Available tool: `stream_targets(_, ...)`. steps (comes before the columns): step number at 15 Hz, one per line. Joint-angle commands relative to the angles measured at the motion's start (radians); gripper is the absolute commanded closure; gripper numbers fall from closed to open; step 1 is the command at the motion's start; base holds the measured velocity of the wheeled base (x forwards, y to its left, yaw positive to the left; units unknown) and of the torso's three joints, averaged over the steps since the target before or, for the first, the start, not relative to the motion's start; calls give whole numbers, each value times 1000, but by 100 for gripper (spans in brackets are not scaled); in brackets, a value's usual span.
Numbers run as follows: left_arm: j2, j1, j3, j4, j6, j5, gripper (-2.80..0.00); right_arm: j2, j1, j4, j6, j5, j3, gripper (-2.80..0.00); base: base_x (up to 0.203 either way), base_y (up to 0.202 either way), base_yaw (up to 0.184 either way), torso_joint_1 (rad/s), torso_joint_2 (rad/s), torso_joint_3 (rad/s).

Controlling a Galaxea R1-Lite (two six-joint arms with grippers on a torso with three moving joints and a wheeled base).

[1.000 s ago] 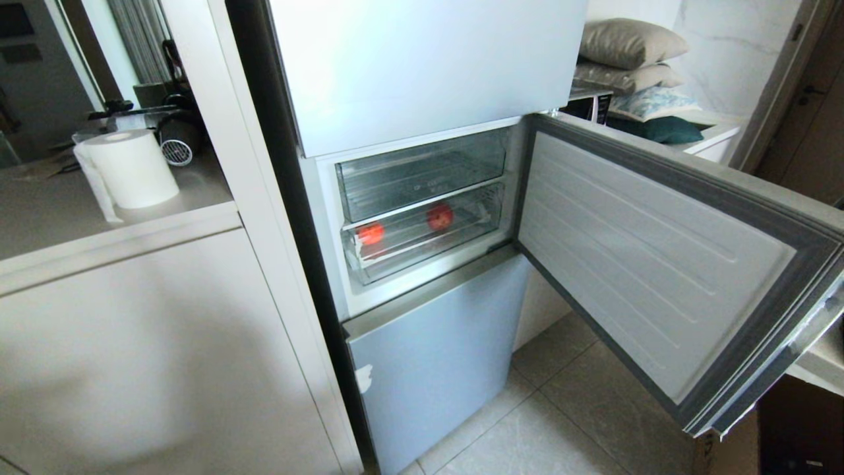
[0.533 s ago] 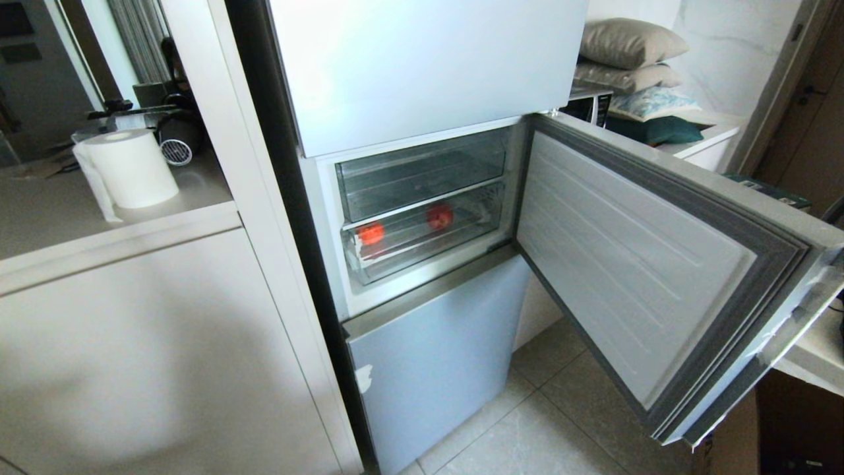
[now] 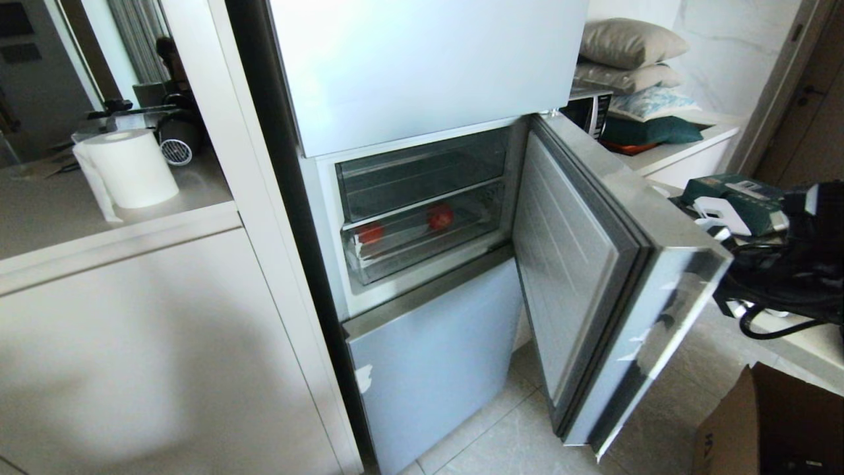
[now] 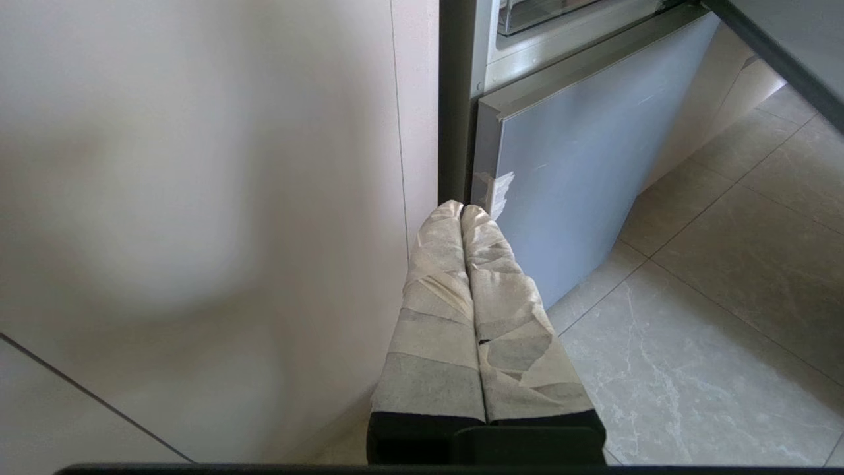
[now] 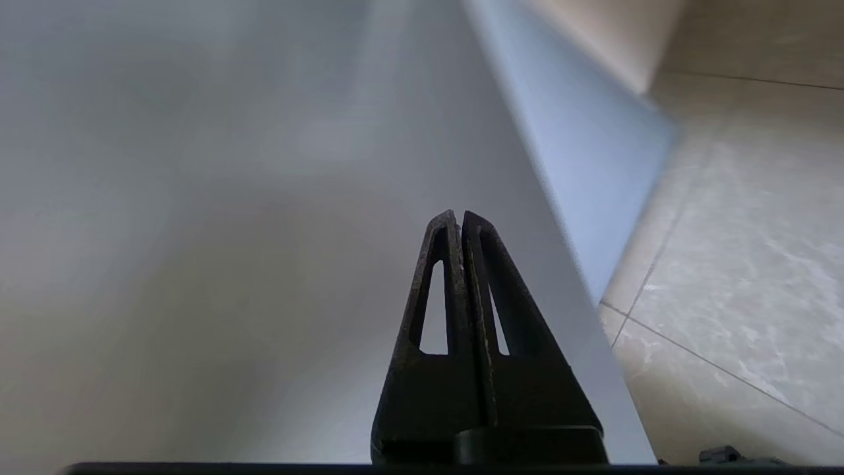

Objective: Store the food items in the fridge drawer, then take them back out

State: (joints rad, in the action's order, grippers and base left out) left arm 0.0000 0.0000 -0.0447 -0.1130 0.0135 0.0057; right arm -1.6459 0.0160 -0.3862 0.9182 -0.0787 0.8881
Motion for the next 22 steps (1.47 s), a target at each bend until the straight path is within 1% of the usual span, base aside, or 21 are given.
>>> stream_targets(1, 2, 0, 0, -1, 0, 0, 0, -61, 161, -6, 1, 72, 58, 0, 0, 0, 0, 0, 0, 0)
stream_targets(3, 2, 0, 0, -1, 0, 0, 0, -151, 269, -7, -10, 131, 165, 0, 0, 0, 0, 0, 0, 0)
stream_targets(5, 2, 0, 0, -1, 0, 0, 0, -256, 352, -7, -52, 192, 270, 0, 0, 0, 0, 0, 0, 0)
stream_targets(7, 2, 0, 0, -1, 0, 0, 0, -380, 419, -3, -106, 255, 415, 0, 0, 0, 0, 0, 0, 0)
stream_targets(9, 2, 0, 0, -1, 0, 0, 0, -523, 463, 5, -174, 302, 592, 0, 0, 0, 0, 0, 0, 0)
stream_targets(11, 2, 0, 0, -1, 0, 0, 0, -660, 489, 10, -226, 316, 776, 0, 0, 0, 0, 0, 0, 0)
stream_targets(12, 2, 0, 0, -1, 0, 0, 0, -721, 496, 8, -252, 294, 845, 0, 0, 0, 0, 0, 0, 0)
stream_targets(13, 2, 0, 0, -1, 0, 2, 0, -767, 500, -6, -280, 234, 889, 0, 0, 0, 0, 0, 0, 0)
stream_targets(14, 2, 0, 0, -1, 0, 0, 0, -782, 499, -47, -296, 174, 898, 0, 0, 0, 0, 0, 0, 0)
stream_targets(15, 2, 0, 0, -1, 0, 0, 0, -782, 497, -98, -301, 164, 869, 0, 0, 0, 0, 0, 0, 0)
stream_targets(16, 2, 0, 0, -1, 0, 0, 0, -782, 496, -192, -307, 142, 821, 0, 0, 0, 0, 0, 0, 0)
stream_targets(17, 2, 0, 0, -1, 0, 0, 0, -781, 493, -271, -317, 96, 787, 0, 0, 0, 0, 0, 0, 0)
stream_targets(18, 2, 0, 0, -1, 0, 0, 0, -774, 490, -317, -333, 61, 750, 0, 0, 0, 0, 0, 0, 0)
stream_targets(20, 2, 0, 0, -1, 0, 0, 0, -731, 490, -336, -342, 51, 657, 0, 0, 0, 0, 0, 0, 0)
stream_targets(22, 2, 0, 0, -1, 0, 0, 0, -598, 490, -371, -348, 50, 482, 0, 0, 0, 0, 0, 0, 0)
